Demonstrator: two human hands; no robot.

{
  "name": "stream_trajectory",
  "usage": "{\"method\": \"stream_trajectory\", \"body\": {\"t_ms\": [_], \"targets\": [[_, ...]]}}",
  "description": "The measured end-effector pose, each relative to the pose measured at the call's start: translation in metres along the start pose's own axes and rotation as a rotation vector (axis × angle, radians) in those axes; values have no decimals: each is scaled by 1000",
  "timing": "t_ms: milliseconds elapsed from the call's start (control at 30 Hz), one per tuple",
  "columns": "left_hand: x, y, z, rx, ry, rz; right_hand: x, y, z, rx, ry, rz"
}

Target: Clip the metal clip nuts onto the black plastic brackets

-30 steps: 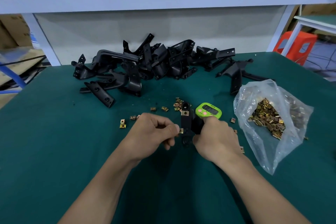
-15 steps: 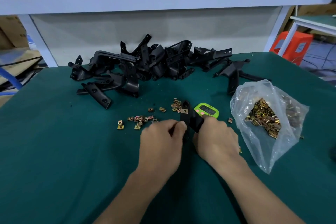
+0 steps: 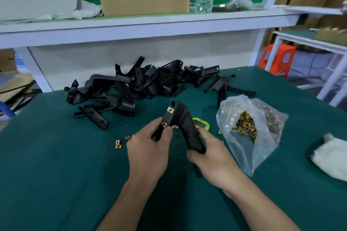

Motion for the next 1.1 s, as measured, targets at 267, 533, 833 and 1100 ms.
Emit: {"method": "stream_trajectory", "body": {"t_ms": [267, 533, 833, 1100], "targets": [[59, 27, -111, 156, 241, 228, -96, 108, -11, -1, 14, -177], [193, 165, -252, 159, 532, 732, -239, 290, -110, 267, -37, -652], [338, 387, -288, -726, 733, 1328, -313, 485, -256, 710, -311, -986], [387, 421, -355, -609, 633, 1538, -424, 491, -337, 568, -1013, -1406]]}}
Point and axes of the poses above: each hand's wrist, its own y-axis away from the middle knuckle, its own x-axis out of the palm, z = x × y, the point moved 10 cm from there along -y, towards the middle knuckle, and after that the axes turned 7 degrees about x, right-handed, at the moved point
